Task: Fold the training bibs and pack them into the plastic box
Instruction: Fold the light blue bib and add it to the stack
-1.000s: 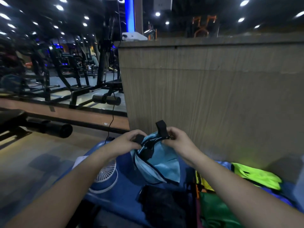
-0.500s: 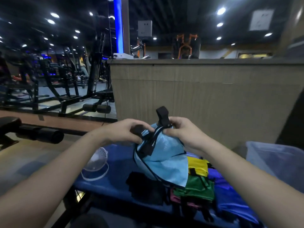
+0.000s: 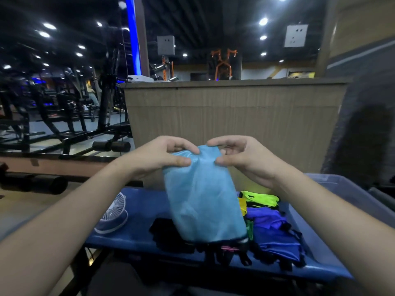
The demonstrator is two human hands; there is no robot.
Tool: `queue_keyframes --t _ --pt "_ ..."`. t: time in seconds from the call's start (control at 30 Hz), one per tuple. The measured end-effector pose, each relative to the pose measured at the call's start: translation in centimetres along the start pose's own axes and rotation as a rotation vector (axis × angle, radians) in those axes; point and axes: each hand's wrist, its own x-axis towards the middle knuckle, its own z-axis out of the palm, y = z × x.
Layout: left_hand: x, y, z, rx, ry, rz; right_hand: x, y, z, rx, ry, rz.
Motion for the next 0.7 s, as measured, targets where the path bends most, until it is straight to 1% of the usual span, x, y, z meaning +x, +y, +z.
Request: queue_keyframes --t 0.03,0.1,0.23,0.33,0.4,0.57,0.7 --pt "-0.1 0.4 0.2 -0.001 0.016 0.021 0.1 -0.2 0.1 0.005 0.035 -0.033" --pt "-0.2 1.3 0.5 -0.002 0.039 0.066 0.1 -0.4 0.2 0.019 0.051 -0.068" --pt "-0.4 2.0 0.2 0.026 0.044 0.117 0.0 -0.8 0.2 0.059 0.019 -0.062" --pt "-0.4 2.0 0.1 0.116 0.111 0.175 -0.1 -0.9 0.6 0.070 -0.001 -0.087" --pt "-0.3 2.0 0.2 0.134 0.147 0.215 0.0 -1.1 1.0 0.084 0.000 -0.117" --pt "-0.5 2.2 0.0 0.070 0.159 0.258 0.4 -2.0 1.6 0.084 -0.001 -0.192" --pt "-0.8 2.6 -0.1 0.022 0.145 0.275 0.6 -2.3 1.7 0.065 0.040 -0.231"
